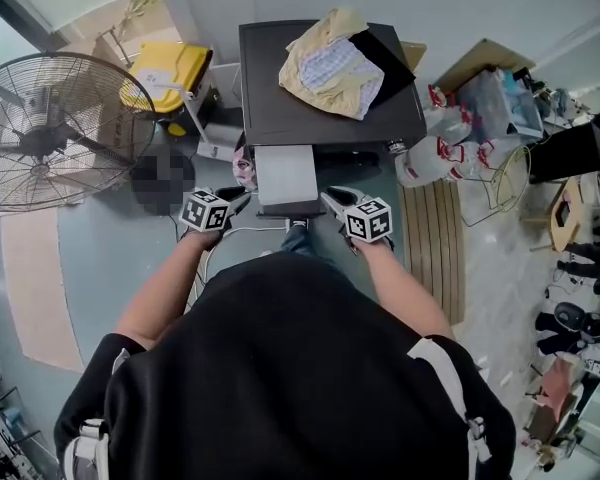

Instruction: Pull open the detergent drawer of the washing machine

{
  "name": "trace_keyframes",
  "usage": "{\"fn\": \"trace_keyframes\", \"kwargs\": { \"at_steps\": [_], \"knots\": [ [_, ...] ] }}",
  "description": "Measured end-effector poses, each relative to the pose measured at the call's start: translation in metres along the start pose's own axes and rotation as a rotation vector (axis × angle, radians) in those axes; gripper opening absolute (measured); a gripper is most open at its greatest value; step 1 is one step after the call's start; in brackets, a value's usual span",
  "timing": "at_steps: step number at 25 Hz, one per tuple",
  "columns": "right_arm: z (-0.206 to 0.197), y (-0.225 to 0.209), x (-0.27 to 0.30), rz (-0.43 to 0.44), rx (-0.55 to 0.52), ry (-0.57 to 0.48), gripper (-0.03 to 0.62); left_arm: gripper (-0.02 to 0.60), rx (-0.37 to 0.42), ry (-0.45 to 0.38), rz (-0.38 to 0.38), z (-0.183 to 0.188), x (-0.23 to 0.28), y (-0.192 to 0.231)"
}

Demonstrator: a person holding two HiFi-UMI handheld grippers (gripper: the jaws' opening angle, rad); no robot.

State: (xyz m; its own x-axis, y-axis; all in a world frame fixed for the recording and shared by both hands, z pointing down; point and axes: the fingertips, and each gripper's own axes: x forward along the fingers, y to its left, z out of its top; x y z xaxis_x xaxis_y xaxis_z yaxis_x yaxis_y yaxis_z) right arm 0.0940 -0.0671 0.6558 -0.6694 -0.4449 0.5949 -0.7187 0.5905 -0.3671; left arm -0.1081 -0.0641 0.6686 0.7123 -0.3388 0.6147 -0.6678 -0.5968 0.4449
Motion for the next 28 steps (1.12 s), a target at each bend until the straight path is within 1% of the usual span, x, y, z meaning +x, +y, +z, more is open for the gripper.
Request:
{"fn": "trace_keyframes", "kwargs": {
  "at_steps": [4, 6, 11, 18, 21, 28],
  "knots": [
    [0.022, -0.001, -0.003, -0.014, -0.023, -0.033, 0.08, 0.097, -0.019, -0.074, -0.002, 0.027, -0.013, 0.007],
    [0.032, -0.002, -0.006, -0.021, -0.024, -0.052, 0.08, 0.095, -0.012, -0.103, 0.005, 0.042, -0.019, 0.011],
    [0.056, -0.005, -0.015, -0.038, -0.033, -0.1, 0.08, 0.094, 0.017, -0.149, 0.028, 0.069, -0.033, 0.021],
    [0.106, -0.003, -0.032, -0.046, -0.047, -0.201, 0.079, 0.091, 0.013, -0.234, 0.051, 0.104, -0.061, 0.035],
    [0.127, -0.003, -0.04, -0.05, -0.057, -0.242, 0.078, 0.091, 0.03, -0.266, 0.059, 0.12, -0.073, 0.036],
    [0.172, -0.007, -0.069, -0.07, -0.065, -0.339, 0.079, 0.091, 0.082, -0.372, 0.078, 0.166, -0.109, 0.026]
  ]
}}
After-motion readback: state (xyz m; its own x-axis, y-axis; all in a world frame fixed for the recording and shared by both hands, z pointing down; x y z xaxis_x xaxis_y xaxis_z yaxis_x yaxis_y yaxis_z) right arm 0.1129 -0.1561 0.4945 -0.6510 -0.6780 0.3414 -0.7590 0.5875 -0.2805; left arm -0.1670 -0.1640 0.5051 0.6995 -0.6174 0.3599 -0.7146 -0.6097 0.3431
